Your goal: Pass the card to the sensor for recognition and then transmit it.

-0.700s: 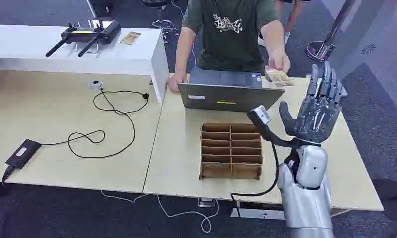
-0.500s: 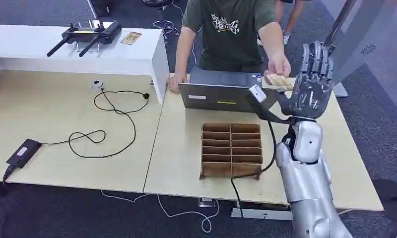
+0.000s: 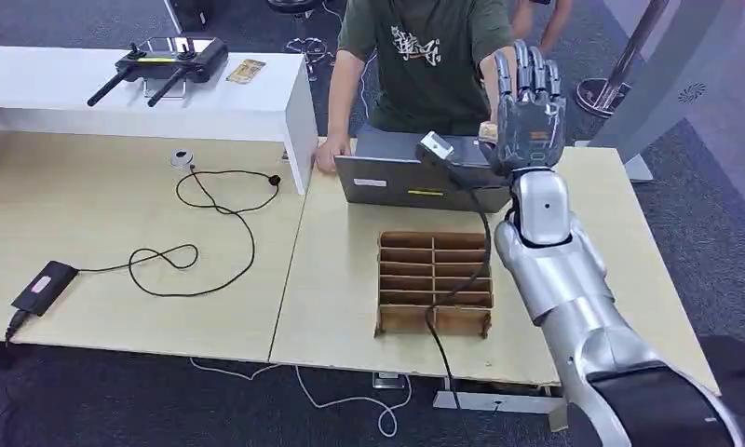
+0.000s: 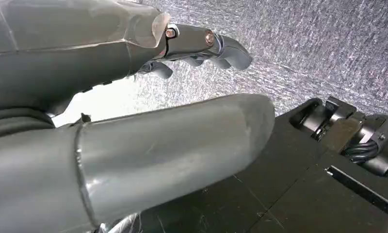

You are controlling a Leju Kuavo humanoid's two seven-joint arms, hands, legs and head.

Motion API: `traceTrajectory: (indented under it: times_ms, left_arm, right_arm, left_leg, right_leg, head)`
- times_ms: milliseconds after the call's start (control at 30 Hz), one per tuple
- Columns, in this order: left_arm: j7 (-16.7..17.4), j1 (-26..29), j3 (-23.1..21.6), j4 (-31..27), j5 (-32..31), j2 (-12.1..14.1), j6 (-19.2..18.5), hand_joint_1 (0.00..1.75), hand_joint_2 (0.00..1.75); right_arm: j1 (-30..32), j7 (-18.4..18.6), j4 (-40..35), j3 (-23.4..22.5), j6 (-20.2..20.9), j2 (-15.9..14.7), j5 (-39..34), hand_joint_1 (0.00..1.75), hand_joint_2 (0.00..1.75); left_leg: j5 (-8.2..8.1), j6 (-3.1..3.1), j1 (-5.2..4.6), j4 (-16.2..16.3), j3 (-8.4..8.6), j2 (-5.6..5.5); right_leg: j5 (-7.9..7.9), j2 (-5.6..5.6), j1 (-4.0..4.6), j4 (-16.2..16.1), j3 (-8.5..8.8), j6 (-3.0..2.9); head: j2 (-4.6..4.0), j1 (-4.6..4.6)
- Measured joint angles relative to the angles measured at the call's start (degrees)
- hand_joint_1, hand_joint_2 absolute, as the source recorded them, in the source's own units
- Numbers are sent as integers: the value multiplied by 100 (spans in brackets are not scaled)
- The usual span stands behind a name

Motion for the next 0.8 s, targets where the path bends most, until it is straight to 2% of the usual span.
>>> traceTrajectory:
  times_ms: [333, 800]
  left_arm:
    - [74, 0, -22, 0, -33, 4, -39, 0, 0]
    - [76, 1, -20, 0, 59, 52, -42, 0, 0]
  right_arm:
    - [-68, 2, 347, 122, -4, 0, 0, 0, 175]
    - [-27, -79, 100, 122, 61, -55, 0, 0, 175]
  left_leg:
    - [0, 0, 0, 1, 1, 0]
    - [0, 0, 0, 1, 0, 2]
  right_leg:
    - [0, 1, 0, -1, -2, 0]
    - [0, 2, 0, -1, -4, 0]
  head:
    - [0, 0]
    - [0, 0]
